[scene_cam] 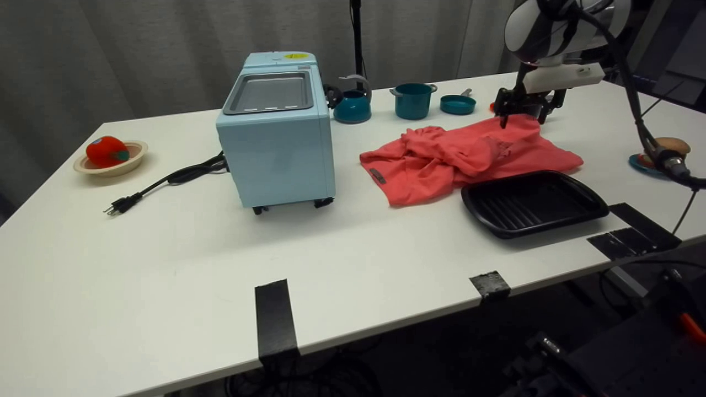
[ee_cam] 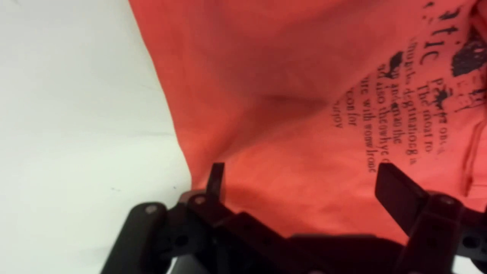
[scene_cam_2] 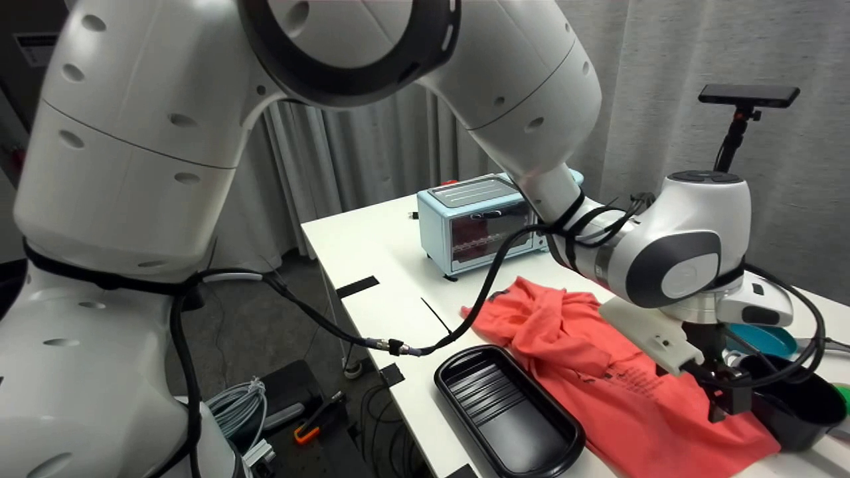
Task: Fold the orange shirt
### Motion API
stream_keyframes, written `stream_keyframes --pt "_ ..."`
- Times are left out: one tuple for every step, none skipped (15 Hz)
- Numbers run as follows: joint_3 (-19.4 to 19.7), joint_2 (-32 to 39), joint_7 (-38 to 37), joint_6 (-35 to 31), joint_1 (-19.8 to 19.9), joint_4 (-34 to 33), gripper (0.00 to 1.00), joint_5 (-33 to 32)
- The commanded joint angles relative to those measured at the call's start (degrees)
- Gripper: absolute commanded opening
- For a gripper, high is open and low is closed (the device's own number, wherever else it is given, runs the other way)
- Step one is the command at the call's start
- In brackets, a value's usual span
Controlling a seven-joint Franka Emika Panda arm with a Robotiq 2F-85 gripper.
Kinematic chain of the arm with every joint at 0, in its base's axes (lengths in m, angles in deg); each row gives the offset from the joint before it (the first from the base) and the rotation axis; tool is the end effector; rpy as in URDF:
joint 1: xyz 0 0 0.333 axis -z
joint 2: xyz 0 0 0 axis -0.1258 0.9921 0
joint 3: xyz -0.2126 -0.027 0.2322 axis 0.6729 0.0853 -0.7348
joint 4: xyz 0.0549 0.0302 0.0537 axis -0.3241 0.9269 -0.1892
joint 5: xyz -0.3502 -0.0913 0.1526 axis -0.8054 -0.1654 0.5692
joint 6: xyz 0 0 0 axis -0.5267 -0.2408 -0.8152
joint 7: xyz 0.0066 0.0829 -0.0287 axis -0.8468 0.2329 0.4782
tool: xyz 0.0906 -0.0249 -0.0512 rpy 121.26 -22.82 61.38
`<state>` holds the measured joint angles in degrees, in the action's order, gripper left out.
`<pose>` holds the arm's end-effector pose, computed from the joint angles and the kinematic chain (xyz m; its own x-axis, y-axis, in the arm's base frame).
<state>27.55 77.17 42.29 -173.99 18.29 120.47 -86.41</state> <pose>0.6067 -0.2403 0.2090 0.9064 -0.3898 0.1625 -0.4103 -0.9040 0.1200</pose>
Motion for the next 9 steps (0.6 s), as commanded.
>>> stream_keyframes --pt "0.8 2.7 -0.9 3.3 1.2 -3.0 1.0 1.2" --pt "0.8 3.4 -0.7 3.7 1.5 -3.4 1.0 1.2" --pt "0.8 4.2 -0.9 4.1 1.6 -3.8 1.0 1.2" --pt "0.6 4.9 -0.9 4.0 1.7 -3.9 1.0 1.3" --pt "0.4 6.0 -1.0 3.7 1.7 -4.3 1.0 1.4" --pt "0.3 6.7 -1.1 3.7 1.7 -4.8 1.0 1.4" --pt "0.1 7.7 -1.2 4.0 1.7 -5.6 1.0 1.6" --pt "-0.2 8.9 -1.2 4.3 1.7 -6.6 1.0 1.7" --pt "-0.3 9.6 -1.5 4.4 1.5 -7.1 1.0 1.7"
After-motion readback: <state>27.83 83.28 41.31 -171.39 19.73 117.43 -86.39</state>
